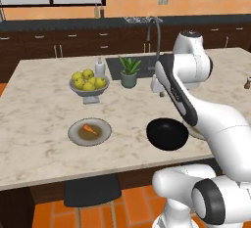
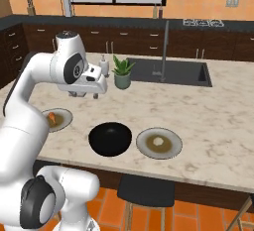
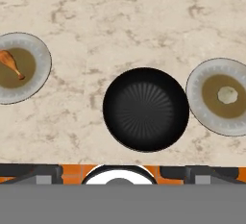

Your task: Pick the chicken drumstick and garlic from their plates and place them in the bowl. Then put the bowl in the fridge.

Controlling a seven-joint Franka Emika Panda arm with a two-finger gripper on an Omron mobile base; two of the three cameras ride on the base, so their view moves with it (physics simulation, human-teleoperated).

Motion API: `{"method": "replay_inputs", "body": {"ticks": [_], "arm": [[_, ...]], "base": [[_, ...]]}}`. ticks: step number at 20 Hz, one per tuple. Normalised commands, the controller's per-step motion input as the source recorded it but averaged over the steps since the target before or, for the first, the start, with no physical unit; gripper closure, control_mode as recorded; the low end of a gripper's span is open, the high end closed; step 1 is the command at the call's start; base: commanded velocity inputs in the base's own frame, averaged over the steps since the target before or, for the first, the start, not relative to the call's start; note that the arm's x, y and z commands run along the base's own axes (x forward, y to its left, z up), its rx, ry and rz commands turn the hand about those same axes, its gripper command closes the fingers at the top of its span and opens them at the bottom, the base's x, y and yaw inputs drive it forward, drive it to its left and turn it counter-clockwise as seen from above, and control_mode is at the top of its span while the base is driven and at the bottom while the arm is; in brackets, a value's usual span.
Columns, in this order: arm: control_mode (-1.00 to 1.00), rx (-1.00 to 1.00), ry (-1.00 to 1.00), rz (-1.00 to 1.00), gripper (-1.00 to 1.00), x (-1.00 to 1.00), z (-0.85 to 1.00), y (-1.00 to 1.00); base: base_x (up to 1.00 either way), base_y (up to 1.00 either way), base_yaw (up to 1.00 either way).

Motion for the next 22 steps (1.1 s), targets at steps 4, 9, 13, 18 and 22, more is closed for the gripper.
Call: {"method": "replay_inputs", "body": {"ticks": [4, 9, 13, 18, 22], "arm": [[1.0, 0.0, 0.0, 0.0, -1.0, 0.0, 0.0, 0.0], [-1.0, 0.0, 0.0, 0.0, -1.0, 0.0, 0.0, 0.0], [-1.0, 0.0, 0.0, 0.0, -1.0, 0.0, 0.0, 0.0], [-1.0, 0.0, 0.0, 0.0, -1.0, -0.06, -0.02, -0.04], [-1.0, 0.04, -0.03, 0.0, -1.0, -0.04, -0.01, -0.68]], "base": [[0.0, 0.0, 0.0], [0.0, 0.0, 0.0], [0.0, 0.0, 0.0], [0.0, 0.0, 0.0], [0.0, 0.0, 0.0]]}}
